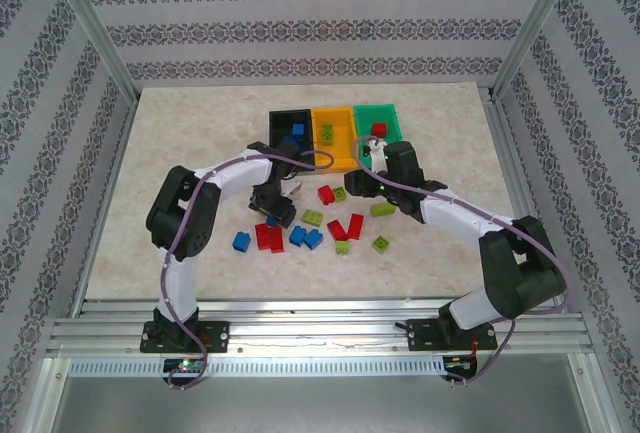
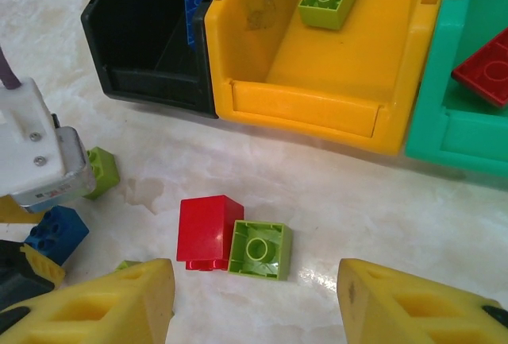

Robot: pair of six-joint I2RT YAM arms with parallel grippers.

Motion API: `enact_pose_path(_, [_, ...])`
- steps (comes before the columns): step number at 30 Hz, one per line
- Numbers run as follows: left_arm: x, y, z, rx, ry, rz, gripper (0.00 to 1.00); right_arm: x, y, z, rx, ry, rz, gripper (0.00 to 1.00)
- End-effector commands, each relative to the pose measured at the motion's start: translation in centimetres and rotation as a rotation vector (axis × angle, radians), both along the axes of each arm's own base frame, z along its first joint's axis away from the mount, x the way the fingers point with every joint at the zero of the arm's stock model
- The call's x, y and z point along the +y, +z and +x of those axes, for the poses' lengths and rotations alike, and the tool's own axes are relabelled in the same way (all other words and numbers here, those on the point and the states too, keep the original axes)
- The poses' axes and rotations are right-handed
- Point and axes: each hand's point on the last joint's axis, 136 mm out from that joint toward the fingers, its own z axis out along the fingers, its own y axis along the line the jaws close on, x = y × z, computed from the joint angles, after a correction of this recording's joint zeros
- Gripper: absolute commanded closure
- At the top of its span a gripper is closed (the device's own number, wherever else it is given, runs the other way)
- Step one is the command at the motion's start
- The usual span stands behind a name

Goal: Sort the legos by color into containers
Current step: Pick up the lego from the center of the table.

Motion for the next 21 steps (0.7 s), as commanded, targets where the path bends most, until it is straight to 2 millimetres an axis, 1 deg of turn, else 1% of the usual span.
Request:
enact_pose_path(1, [0.0,0.0,-0.5,0.033,0.011,0.0,0.47,0.2,0.0,0.2,-0.006,0.003,0.02,0.43])
enact_pose_path(4, [0.2,0.2,-0.2,0.014,0.024,-0.005,0.59,0.2,-0.1,0.2,-0.004,0.003,0.018,0.43])
enact_pose_path(5, [0.2,0.3,-0.1,0.006,0.025,-0.007,0.73,0.2,-0.1,0.2,-0.006,0.004,0.019,0.43])
enact_pose_path(6, [0.2,0.4,0.0,0.002,0.025,-0.006,0.83,0.2,-0.1,0.2,-0.007,0.005,0.017,0.43])
enact_pose_path(7, [0.3,0.5,0.1,-0.002,0.027,-0.001,0.88,0.2,-0.2,0.2,-0.005,0.005,0.017,0.43])
enact_pose_path(11, [0.5,1.0,0.6,-0.036,0.029,0.004,1.0,0.3,-0.1,0.2,-0.009,0.007,0.017,0.43])
enact_pose_path(16, [0.1,3.2,1.5,-0.135,0.034,-0.043,1.0,0.3,0.0,0.1,-0.014,0.009,0.014,0.43])
enact_pose_path(19, [0.2,5.2,2.3,-0.223,0.057,-0.076,1.0,0.4,0.2,0.1,-0.019,0.01,0.014,0.43])
enact_pose_path(21, [-0.2,6.2,2.7,-0.258,0.082,-0.127,1.0,0.4,0.2,0.1,-0.019,0.013,0.014,0.43])
